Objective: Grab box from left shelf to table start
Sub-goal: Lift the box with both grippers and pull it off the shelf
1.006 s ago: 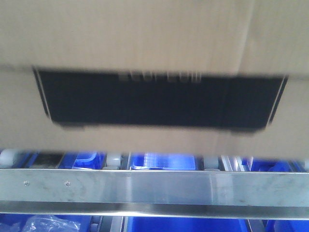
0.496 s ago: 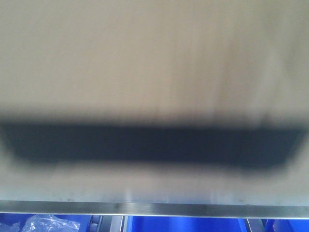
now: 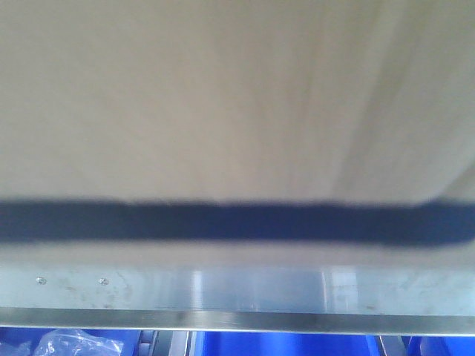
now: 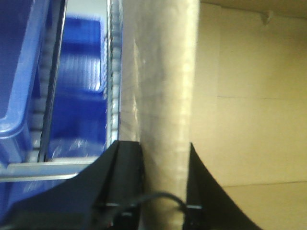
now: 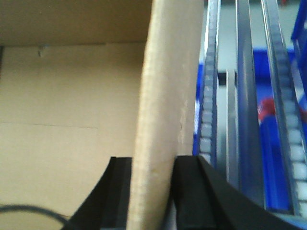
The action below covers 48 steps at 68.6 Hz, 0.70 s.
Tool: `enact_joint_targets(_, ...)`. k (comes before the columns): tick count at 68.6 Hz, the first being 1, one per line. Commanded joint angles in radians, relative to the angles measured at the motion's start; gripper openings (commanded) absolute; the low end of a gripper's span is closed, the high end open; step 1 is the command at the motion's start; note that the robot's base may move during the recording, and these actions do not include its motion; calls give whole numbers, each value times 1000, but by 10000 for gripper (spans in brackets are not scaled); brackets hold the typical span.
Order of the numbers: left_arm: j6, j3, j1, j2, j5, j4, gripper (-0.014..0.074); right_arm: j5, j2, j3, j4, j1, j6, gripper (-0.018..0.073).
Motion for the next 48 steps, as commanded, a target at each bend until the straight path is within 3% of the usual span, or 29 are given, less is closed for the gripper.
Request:
enact_joint_targets(1,-21,-41,-2,-51,-164,-27,-92,-140,-30,-25,-86,-9,-10,58)
enact_joint_targets(48,-21,-35,-2,-112,-180,-25,-92,-139,-100,-25,-66,-9,-10,58)
